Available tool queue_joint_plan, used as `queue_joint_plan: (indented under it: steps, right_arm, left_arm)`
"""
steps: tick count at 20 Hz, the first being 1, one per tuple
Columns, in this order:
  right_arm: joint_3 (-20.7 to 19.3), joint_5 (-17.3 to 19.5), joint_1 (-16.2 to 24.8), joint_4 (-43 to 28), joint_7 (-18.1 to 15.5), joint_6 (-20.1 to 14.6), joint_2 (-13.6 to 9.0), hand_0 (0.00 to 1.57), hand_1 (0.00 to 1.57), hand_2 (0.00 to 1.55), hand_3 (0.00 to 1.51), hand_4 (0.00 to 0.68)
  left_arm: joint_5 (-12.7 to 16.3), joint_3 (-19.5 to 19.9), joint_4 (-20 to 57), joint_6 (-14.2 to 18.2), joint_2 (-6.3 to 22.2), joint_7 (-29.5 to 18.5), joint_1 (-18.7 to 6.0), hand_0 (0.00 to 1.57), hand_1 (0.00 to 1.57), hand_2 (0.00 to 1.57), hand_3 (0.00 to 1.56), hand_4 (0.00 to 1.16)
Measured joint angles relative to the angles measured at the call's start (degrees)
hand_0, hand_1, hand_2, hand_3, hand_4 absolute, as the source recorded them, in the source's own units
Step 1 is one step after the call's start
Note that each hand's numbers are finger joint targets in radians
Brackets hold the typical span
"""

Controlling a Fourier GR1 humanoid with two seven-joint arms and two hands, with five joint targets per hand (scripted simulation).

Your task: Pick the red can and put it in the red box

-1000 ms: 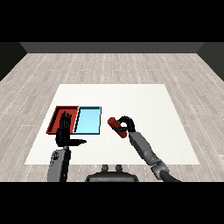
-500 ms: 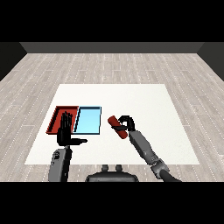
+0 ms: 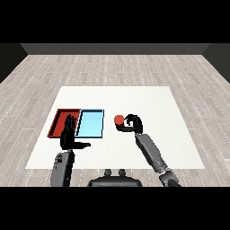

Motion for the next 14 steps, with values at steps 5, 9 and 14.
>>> queue_joint_plan:
  steps: [5,9,14]
  right_arm:
    - [0.44,1.71,4.22,-11.46,2.45,-0.41,-1.37,1.51,1.51,1.47,1.41,0.641]
    - [-0.02,1.96,6.34,-20.01,3.56,0.25,-3.46,1.46,1.46,1.42,1.39,0.633]
    - [0.18,3.76,9.27,-28.79,5.78,-0.19,-3.68,1.44,1.44,1.40,1.38,0.628]
  left_arm:
    - [-2.48,-2.83,-2.01,1.86,-1.00,1.27,-0.27,0.00,0.00,0.00,0.00,0.00]
    - [-2.57,-6.01,-4.99,2.32,-1.52,6.47,-1.36,0.00,0.00,0.00,0.00,0.00]
    - [-4.98,-10.83,-7.19,5.05,-2.03,11.66,-2.46,0.00,0.00,0.00,0.00,0.00]
